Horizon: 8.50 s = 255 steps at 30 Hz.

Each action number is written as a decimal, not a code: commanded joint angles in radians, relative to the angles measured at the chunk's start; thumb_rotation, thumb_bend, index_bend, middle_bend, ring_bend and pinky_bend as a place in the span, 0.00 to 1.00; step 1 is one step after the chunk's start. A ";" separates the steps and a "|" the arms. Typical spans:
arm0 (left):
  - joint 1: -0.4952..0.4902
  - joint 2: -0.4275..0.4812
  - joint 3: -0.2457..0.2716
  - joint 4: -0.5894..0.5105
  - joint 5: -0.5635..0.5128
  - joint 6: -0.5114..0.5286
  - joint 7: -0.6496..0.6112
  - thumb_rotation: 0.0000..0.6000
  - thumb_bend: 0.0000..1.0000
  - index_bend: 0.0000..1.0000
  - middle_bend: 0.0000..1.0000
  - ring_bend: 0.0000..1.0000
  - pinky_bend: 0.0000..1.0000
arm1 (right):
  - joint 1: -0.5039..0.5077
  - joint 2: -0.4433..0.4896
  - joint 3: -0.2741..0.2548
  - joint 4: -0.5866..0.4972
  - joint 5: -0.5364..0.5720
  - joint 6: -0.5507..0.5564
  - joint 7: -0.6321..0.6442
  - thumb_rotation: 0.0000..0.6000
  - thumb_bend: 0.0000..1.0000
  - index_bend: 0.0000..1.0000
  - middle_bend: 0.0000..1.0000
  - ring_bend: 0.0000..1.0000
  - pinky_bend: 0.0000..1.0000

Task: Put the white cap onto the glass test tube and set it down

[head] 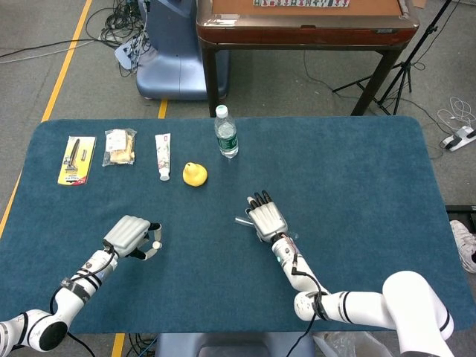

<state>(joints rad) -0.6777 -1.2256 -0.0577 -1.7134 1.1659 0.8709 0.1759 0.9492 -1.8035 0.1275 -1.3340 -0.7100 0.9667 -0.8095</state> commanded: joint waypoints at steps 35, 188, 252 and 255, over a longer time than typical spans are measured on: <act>-0.003 0.006 0.003 -0.011 -0.001 -0.008 0.007 1.00 0.29 0.61 1.00 1.00 1.00 | -0.033 0.013 -0.005 -0.003 -0.035 -0.004 0.005 1.00 0.34 0.48 0.15 0.00 0.00; -0.041 0.030 -0.204 -0.109 -0.031 0.096 -0.240 1.00 0.31 0.63 1.00 1.00 1.00 | 0.126 -0.060 0.312 -0.035 0.007 -0.130 0.691 1.00 0.56 0.69 0.36 0.20 0.14; -0.038 0.056 -0.189 -0.115 -0.026 0.078 -0.257 1.00 0.31 0.23 0.96 1.00 1.00 | 0.131 0.119 0.244 -0.215 0.135 -0.087 0.476 1.00 0.56 0.71 0.38 0.22 0.15; -0.035 0.064 -0.189 -0.113 -0.029 0.077 -0.263 1.00 0.31 0.23 0.95 1.00 1.00 | 0.144 0.177 0.223 -0.266 0.184 -0.077 0.405 1.00 0.56 0.72 0.38 0.22 0.15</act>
<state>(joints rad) -0.7136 -1.1619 -0.2470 -1.8270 1.1376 0.9481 -0.0859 1.0823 -1.6712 0.3739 -1.5557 -0.5702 0.8766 -0.3504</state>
